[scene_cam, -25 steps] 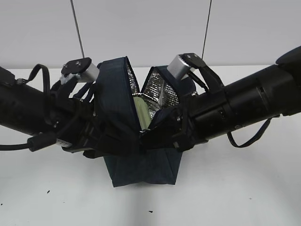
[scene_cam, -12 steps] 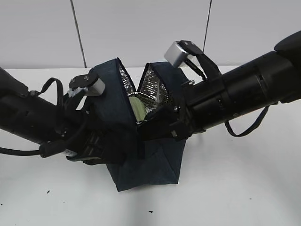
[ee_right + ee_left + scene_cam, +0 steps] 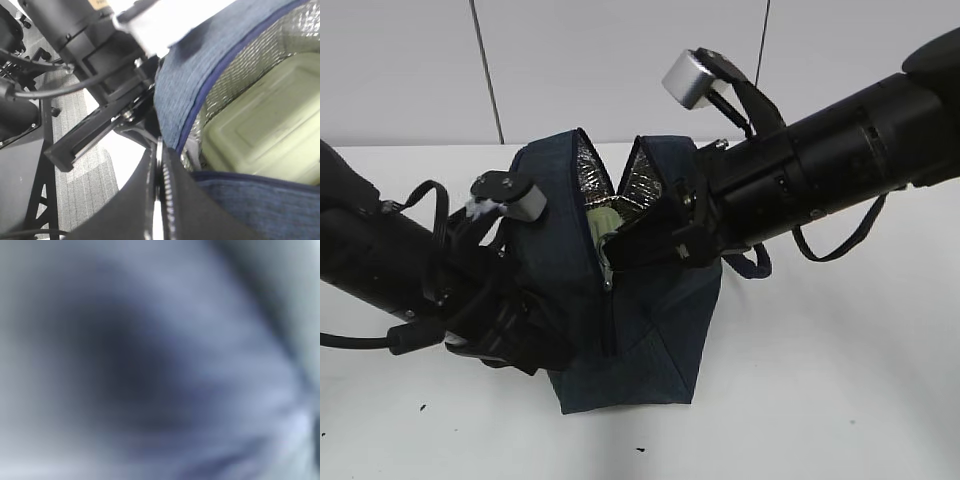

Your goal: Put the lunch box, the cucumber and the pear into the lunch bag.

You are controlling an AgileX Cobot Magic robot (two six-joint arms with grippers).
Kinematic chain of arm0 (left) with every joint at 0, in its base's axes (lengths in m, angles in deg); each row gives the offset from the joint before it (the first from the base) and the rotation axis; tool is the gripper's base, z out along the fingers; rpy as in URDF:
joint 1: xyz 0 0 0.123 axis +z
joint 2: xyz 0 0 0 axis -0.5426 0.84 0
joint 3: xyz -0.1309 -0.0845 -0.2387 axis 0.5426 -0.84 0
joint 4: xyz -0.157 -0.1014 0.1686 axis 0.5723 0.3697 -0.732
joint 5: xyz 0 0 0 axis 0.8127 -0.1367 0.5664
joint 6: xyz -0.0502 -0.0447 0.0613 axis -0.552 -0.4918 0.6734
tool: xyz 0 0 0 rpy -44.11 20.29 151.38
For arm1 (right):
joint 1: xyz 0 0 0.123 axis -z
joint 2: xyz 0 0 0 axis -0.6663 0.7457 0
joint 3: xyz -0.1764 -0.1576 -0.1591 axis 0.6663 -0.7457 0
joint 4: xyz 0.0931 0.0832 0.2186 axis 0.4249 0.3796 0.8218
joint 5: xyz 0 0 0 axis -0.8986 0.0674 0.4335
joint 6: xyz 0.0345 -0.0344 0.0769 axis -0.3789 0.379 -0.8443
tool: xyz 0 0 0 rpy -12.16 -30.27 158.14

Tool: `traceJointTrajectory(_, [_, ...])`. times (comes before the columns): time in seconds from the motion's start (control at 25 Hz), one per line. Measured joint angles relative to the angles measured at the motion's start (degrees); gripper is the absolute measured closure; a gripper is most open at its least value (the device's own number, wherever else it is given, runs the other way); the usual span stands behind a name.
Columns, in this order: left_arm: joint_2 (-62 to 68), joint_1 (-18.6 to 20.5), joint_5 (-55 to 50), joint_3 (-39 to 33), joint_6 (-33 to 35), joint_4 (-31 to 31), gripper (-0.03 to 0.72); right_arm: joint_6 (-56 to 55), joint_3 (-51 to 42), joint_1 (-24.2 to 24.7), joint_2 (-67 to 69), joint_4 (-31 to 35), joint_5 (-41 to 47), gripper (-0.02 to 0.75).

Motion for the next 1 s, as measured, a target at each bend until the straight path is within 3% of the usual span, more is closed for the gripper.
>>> traceJointTrajectory(0.32, [0.0,4.7,-6.6,0.1,0.0,1.5,0.678,-1.5,0.3,0.0,0.0,-1.6,0.5,0.732])
traceJointTrajectory(0.44, [-0.6,6.5,-8.3,0.1,0.0,2.7,0.565,-1.5,0.3,0.0,0.0,-1.7,0.7,0.732])
traceJointTrajectory(0.64, [-4.2,7.1,-8.4,0.1,0.0,3.7,0.299,-1.6,0.3,0.0,0.0,-1.7,0.7,0.732])
traceJointTrajectory(0.76, [-6.1,7.1,-8.3,0.1,0.0,6.6,0.256,-1.7,0.3,0.0,0.0,-1.7,0.7,0.732])
traceJointTrajectory(1.0, [-6.5,6.6,-5.2,0.1,0.0,11.5,0.246,-1.7,0.3,0.0,0.0,-1.7,0.7,0.732])
